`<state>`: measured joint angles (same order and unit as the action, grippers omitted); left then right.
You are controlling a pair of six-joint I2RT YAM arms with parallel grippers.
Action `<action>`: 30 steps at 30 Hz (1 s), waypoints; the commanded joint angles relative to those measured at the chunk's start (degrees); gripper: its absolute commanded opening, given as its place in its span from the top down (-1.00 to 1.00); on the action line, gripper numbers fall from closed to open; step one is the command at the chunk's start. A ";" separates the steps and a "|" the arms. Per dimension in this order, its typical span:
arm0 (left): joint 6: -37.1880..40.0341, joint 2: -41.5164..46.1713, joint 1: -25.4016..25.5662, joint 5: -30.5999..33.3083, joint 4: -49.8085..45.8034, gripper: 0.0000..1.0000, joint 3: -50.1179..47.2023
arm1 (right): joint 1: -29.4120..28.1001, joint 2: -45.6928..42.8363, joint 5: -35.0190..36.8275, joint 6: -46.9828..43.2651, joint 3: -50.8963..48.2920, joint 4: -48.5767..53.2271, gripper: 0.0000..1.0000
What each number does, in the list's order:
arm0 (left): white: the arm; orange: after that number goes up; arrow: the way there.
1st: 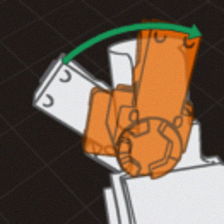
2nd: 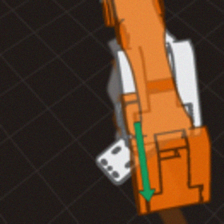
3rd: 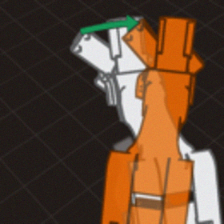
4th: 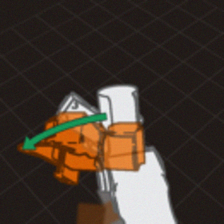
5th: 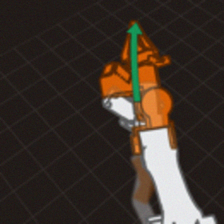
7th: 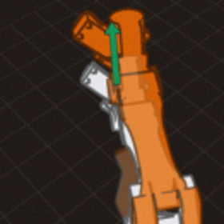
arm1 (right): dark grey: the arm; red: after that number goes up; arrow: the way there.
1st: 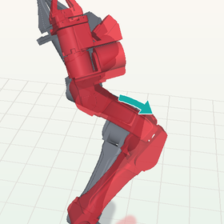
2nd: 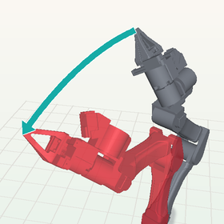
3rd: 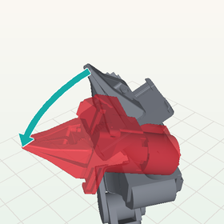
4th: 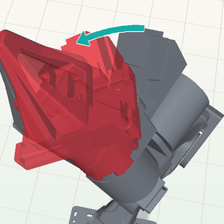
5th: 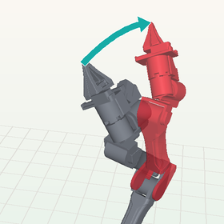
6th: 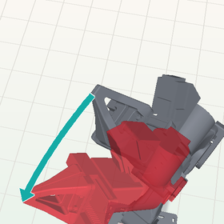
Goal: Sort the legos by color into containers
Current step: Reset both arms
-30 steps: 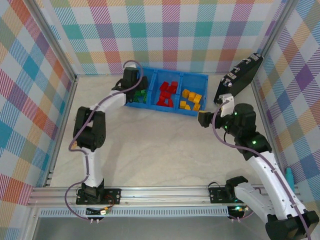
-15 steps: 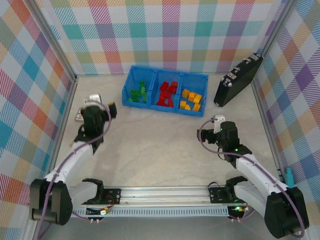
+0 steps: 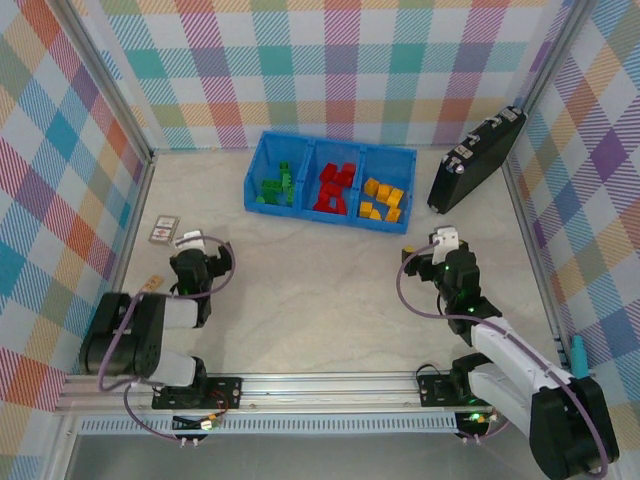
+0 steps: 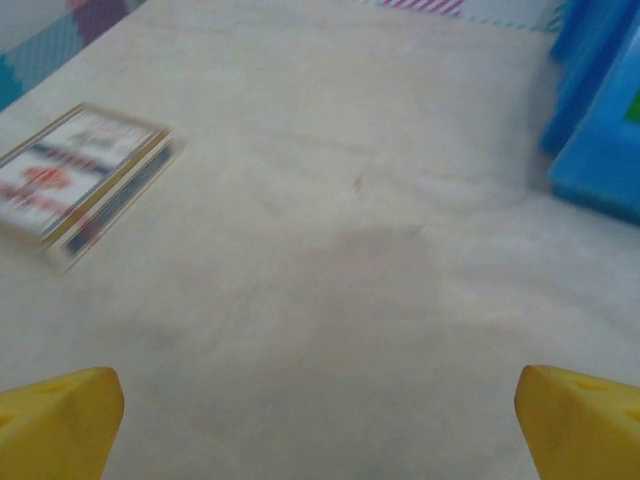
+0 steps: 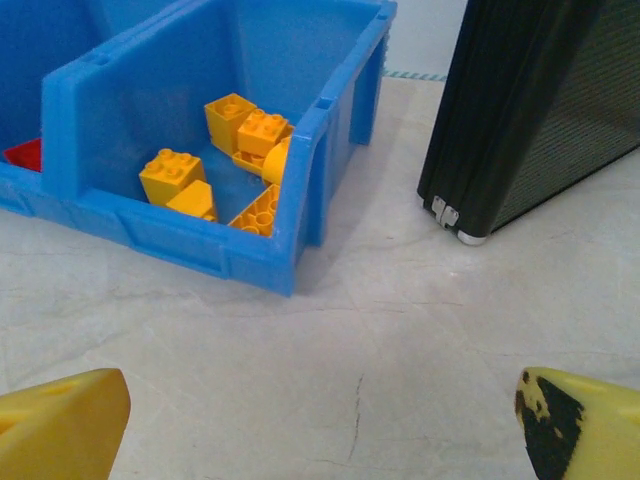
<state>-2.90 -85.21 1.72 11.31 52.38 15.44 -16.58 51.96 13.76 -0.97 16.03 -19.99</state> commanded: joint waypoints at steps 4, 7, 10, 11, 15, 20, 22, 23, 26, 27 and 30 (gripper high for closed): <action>3.87 -5.68 0.24 -9.66 -2.00 -1.00 7.89 | -0.32 6.61 0.44 -4.12 0.47 -11.40 -0.97; 3.87 -5.46 0.35 -9.83 -3.11 -1.00 8.17 | 1.07 14.22 0.40 -7.87 1.12 -20.01 -0.97; 3.86 -5.45 0.33 -9.88 -3.29 -1.00 8.27 | 3.13 24.46 -2.11 -9.49 2.04 -27.96 -0.98; 3.86 -5.64 0.30 -9.86 -2.92 -1.00 8.20 | 3.54 28.93 -3.00 -10.55 1.84 -32.14 -0.98; 3.94 -5.58 0.33 -9.91 -3.15 -1.00 8.29 | 11.85 31.06 -11.63 -2.76 2.70 -31.76 -0.98; 3.99 -5.62 0.22 -9.98 -3.08 -1.00 8.29 | 17.70 36.32 -19.89 1.48 7.85 -26.92 -0.97; 3.95 -5.55 0.25 -9.94 -3.14 -1.00 8.29 | 17.68 36.68 -19.69 1.51 7.61 -28.57 -0.97; 3.95 -5.58 0.30 -9.98 -3.20 -1.00 8.29 | 17.64 35.83 -19.57 1.33 8.12 -25.85 -0.97; 3.96 -5.54 0.34 -9.99 -3.14 -1.00 8.29 | 17.69 35.96 -19.69 1.41 7.79 -26.94 -0.97; 3.98 -5.58 0.32 -10.00 -3.16 -1.00 8.29 | 17.68 36.14 -19.73 1.41 7.79 -27.18 -0.97; 3.96 -5.58 0.35 -9.97 -3.24 -1.00 8.35 | 17.69 35.93 -19.65 1.36 7.87 -26.67 -0.98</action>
<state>0.10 -90.91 1.83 2.37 49.41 23.40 1.17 88.20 -4.03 -0.58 23.38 -46.72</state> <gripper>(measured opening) 0.997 0.987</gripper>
